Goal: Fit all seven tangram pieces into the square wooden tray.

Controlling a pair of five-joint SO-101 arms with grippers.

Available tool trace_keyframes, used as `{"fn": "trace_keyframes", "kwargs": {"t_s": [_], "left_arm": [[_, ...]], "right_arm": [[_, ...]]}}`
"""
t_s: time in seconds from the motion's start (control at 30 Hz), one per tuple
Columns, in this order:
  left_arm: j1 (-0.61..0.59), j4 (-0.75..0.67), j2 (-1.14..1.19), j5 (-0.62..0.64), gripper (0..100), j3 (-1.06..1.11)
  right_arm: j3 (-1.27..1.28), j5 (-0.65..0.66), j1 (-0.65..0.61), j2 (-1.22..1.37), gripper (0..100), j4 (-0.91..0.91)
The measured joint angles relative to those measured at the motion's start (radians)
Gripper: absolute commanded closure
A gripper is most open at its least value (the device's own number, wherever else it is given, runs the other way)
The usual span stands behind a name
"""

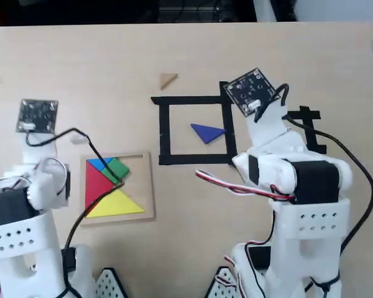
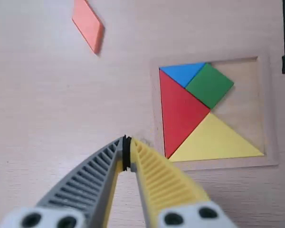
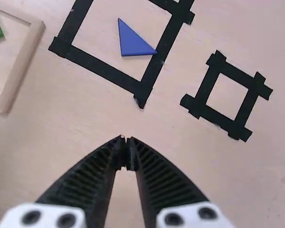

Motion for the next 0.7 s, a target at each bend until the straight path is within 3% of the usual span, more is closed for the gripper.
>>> {"fn": "trace_keyframes", "kwargs": {"t_s": [0.17, 0.23, 0.33, 0.6, 0.7], "left_arm": [[-0.115, -0.086, -0.011, -0.012, 96, 0.021], [-0.203, -0.175, -0.002, -0.072, 90, 0.014], [-0.235, -0.261, 0.097, -0.195, 82, 0.005], [-0.196, -0.414, 0.592, -0.215, 79, -0.147], [-0.176, -0.466, 0.775, -0.06, 81, -0.216]], "right_arm": [[0.003, 0.0, 0.002, -0.006, 98.7, 0.0], [0.023, 0.0, 0.0, -0.006, 98.7, -0.002], [0.077, 0.0, 0.0, -0.006, 98.7, -0.068], [0.433, -0.003, 0.002, -0.006, 98.7, -0.529], [0.586, -0.003, 0.002, -0.006, 98.7, -0.704]]}}
